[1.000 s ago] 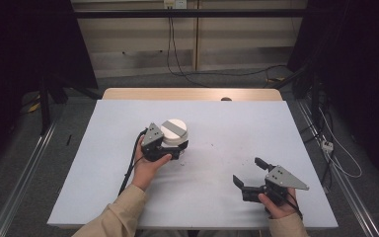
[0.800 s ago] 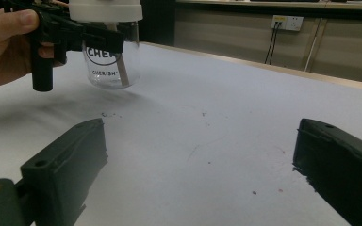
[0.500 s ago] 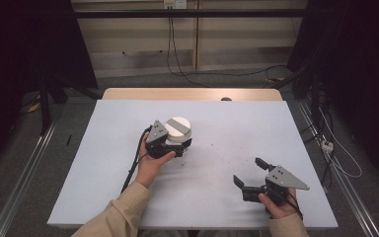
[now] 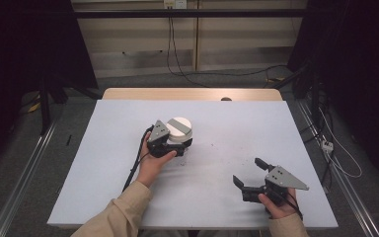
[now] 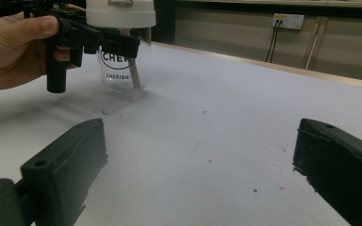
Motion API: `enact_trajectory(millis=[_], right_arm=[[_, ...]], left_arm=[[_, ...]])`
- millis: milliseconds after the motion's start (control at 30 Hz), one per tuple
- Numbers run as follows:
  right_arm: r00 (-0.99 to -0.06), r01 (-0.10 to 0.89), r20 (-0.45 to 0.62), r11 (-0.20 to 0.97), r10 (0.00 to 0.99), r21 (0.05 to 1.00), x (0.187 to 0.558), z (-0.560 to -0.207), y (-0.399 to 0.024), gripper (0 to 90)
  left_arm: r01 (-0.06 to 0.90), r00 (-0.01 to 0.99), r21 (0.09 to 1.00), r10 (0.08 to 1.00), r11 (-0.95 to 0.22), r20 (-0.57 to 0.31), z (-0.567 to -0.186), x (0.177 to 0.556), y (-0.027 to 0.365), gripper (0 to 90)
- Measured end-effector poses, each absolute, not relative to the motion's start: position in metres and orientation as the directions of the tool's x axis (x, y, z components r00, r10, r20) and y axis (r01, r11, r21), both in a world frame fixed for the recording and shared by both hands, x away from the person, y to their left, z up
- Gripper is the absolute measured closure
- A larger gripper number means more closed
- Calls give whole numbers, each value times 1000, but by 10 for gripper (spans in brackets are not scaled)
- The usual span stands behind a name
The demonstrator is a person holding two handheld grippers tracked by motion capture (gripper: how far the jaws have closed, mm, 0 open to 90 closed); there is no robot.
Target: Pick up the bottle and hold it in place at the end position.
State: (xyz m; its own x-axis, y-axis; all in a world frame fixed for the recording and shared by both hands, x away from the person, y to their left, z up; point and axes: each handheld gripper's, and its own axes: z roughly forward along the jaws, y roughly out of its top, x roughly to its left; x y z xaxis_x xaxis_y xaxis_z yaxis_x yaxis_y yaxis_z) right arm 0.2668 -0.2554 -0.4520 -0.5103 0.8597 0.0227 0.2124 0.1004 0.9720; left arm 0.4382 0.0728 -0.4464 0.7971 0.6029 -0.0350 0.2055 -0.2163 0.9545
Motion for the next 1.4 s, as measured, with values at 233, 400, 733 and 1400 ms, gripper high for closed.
enact_trajectory(millis=[233, 400, 733, 1400], right_arm=[[-513, 210, 18, 105, 858, 972, 266, -452, -255, 27], [-512, 208, 16, 106, 859, 972, 266, -452, -256, 27], [-513, 214, 27, 98, 858, 972, 266, -452, -255, 27], [-511, 213, 27, 96, 859, 972, 266, -452, -256, 26]], left_arm=[[204, 801, 951, 599, -234, -25, -441, 438, 68, 185], [201, 800, 952, 600, -230, -24, -438, 441, 65, 185], [208, 802, 950, 597, -234, -28, -443, 447, 62, 185], [224, 801, 946, 597, -235, -41, -450, 457, 50, 185]])
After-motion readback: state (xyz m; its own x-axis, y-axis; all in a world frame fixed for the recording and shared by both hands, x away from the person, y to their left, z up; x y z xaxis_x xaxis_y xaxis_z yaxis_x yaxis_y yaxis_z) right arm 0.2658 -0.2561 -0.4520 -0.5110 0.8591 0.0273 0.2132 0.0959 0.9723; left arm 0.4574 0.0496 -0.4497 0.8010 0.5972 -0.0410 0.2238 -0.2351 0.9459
